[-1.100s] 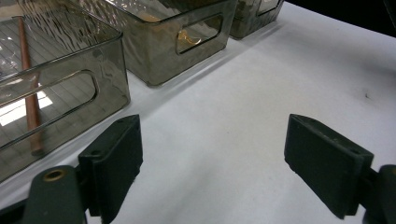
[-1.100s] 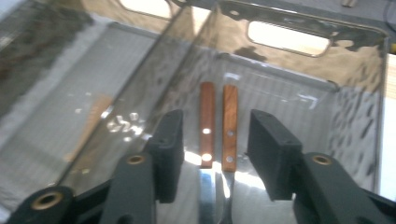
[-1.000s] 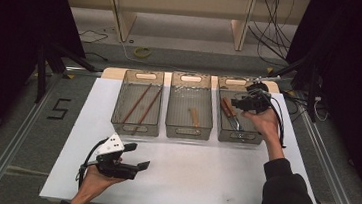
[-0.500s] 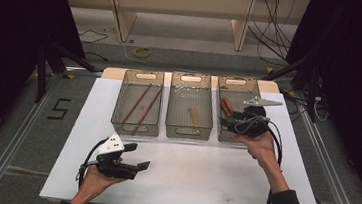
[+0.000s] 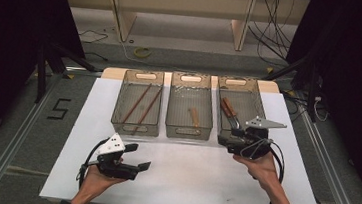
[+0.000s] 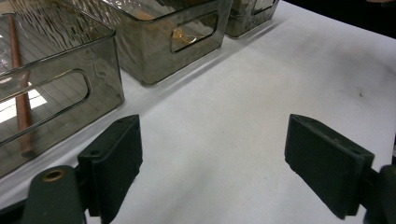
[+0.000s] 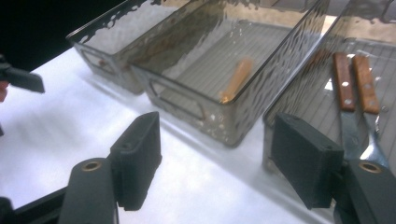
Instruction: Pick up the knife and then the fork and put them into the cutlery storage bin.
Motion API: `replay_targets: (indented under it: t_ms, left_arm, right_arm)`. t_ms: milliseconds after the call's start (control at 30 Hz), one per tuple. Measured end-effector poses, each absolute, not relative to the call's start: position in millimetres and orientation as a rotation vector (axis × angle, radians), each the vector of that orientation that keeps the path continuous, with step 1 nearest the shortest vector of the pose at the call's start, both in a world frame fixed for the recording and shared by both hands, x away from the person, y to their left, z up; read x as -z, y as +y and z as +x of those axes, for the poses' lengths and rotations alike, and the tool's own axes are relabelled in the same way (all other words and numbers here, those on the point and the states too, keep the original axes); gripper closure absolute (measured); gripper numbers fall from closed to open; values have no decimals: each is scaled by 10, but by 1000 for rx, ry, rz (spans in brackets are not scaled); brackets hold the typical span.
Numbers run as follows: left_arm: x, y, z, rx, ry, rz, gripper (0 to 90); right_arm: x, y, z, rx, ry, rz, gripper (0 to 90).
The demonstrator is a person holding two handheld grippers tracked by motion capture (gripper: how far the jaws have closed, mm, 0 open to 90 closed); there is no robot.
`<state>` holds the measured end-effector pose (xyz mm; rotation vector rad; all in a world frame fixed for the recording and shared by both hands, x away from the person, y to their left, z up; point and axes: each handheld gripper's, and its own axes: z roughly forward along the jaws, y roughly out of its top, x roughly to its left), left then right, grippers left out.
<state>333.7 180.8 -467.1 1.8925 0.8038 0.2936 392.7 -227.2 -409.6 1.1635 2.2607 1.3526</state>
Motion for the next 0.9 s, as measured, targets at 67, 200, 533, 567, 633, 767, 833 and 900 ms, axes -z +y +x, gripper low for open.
replay_targets:
  t_ms: [67,200,533,567,633,767,833,900]
  left_arm:
    - [4674,1806,3339,-288,807,1891,185]
    - [4670,1801,3338,-289,802,1892,185]
    - [4667,1814,3324,-263,801,1878,185]
    - [4666,1817,3323,-257,801,1875,185]
    - [4668,1816,3322,-256,799,1875,185]
    - [4668,1811,3317,-250,795,1872,185]
    - [4668,1811,3312,-240,796,1867,185]
    - [4670,1812,3308,-241,796,1867,185]
  right_arm:
    - [4126,-2277,3881,-1367,2258,1157,333]
    - [4187,-2277,3793,-1396,2260,1137,330]
    - [4335,-2270,3528,-1478,2239,1085,315]
    - [4351,-2268,3507,-1479,2245,1084,309]
    - [4375,-2265,3459,-1468,2242,1078,303]
    - [4426,-2278,3378,-1466,2236,1068,292]
    - [4449,-2293,3344,-1474,2230,1077,288]
    - [4468,-2305,3313,-1470,2229,1074,284]
